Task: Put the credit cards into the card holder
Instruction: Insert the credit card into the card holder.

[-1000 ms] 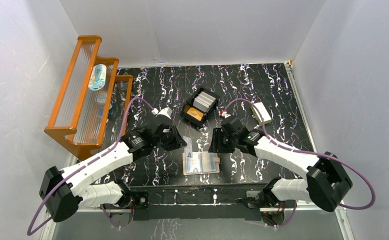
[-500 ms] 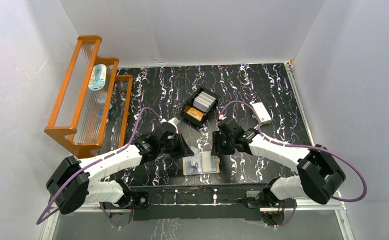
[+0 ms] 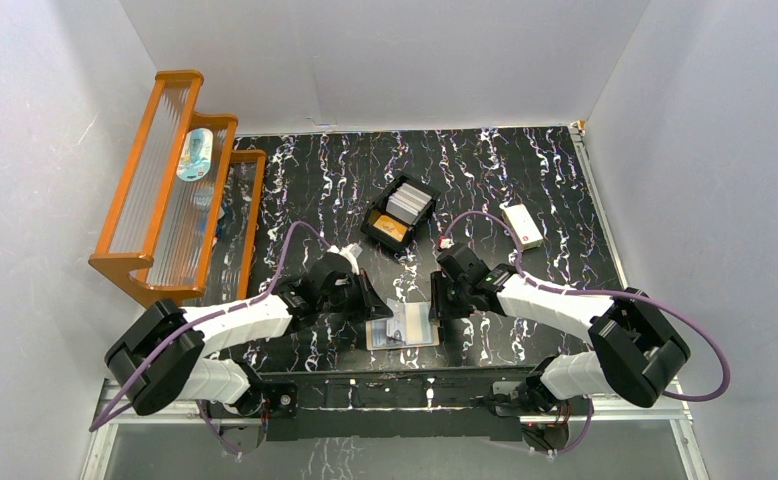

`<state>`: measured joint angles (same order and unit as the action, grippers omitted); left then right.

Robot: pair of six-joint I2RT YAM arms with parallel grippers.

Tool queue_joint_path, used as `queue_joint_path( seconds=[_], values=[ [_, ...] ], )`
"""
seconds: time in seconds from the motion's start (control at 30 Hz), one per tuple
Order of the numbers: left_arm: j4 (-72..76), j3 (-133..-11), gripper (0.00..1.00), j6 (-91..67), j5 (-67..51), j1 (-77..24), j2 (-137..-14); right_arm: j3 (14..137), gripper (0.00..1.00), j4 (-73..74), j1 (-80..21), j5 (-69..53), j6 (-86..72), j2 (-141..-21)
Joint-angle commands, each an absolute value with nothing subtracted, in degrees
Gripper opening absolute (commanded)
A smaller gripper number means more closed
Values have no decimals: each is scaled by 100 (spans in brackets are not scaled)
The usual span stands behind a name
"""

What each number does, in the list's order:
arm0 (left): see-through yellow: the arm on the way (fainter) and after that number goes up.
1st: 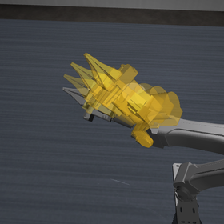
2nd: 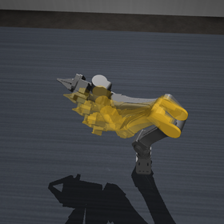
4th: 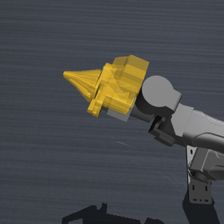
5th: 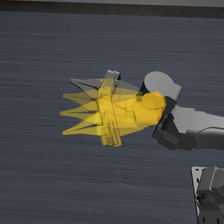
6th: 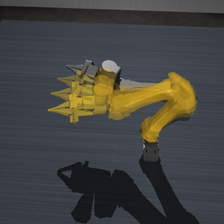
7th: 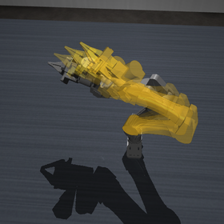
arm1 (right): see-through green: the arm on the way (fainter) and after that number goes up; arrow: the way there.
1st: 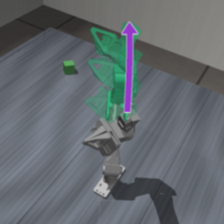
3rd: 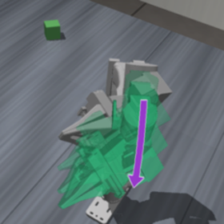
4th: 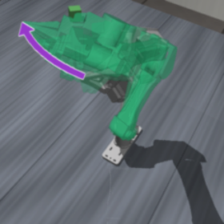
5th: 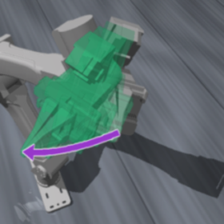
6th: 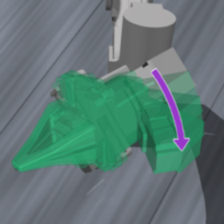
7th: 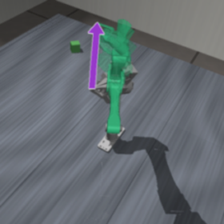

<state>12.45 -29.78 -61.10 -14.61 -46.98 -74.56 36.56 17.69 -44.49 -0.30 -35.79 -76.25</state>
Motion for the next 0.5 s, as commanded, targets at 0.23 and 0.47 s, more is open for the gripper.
queue_joint_path(
  seconds=[0.23, 0.47],
  values=[
    [1577, -2827, 0, -6040, -1492, -4629, -7594, 3525, 39, 1608, -4457, 55, -3626, -7559],
    [1820, -2739, 0, -6129, -1563, -4631, -7796, 3511, 39, 1634, -4457, 65, -3643, -7515]
  ],
)
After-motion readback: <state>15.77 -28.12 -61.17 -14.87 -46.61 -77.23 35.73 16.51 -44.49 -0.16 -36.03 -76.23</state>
